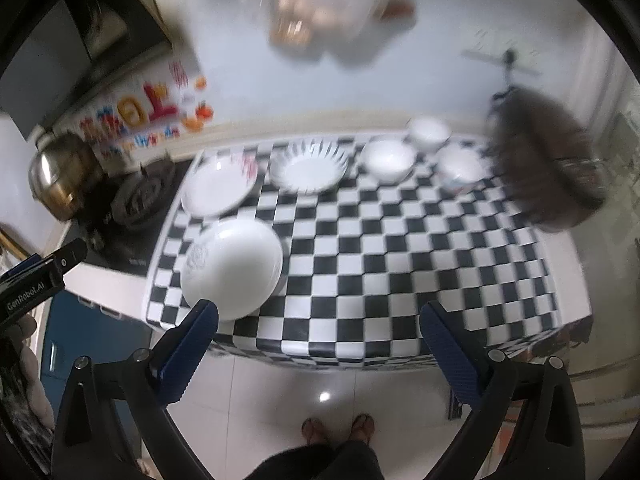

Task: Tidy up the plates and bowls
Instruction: 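Grasp the rim of the grey-flower plate with the left tool while the right tool grips it too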

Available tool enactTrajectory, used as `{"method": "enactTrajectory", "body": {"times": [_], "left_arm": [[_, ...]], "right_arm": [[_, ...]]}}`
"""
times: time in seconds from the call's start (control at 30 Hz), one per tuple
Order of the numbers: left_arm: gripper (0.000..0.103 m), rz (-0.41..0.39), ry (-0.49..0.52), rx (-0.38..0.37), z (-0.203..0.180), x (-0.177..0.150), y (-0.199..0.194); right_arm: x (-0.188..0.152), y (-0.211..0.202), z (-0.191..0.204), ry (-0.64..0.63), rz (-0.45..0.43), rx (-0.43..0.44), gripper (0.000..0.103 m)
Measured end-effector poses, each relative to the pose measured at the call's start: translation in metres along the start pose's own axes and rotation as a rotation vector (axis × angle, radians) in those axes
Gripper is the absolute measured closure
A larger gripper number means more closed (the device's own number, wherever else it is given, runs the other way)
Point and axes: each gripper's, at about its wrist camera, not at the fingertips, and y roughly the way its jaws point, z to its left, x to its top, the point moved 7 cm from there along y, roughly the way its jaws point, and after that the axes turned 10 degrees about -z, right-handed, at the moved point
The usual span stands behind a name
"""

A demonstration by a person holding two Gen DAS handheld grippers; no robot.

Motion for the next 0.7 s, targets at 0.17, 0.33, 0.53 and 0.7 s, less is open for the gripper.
{"method": "enactTrajectory", "body": {"times": [0.17, 0.33, 0.53, 0.7], "left_arm": [[0.003, 0.148, -0.001, -0.005, 0.003, -0.021, 0.076], [0.009, 0.276, -0.015, -0.018, 0.002, -0.041, 0.137], [0.014, 0.393, -0.036, -0.042, -0.004, -0.057, 0.2], [0.047, 0.497, -0.068, -0.066, -0.007, -0.072, 0.237]], "right_arm": [[-0.004, 0.087, 0.011, 0.012, 0.094, 0.026, 0.003], [-0.006, 0.169, 0.019, 0.054, 0.171, 0.054, 0.008], [-0.018, 0.255, 0.024, 0.06, 0.318, 0.129, 0.014], [-0.03, 0.304, 0.028, 0.061, 0.415, 0.207, 0.032]]}}
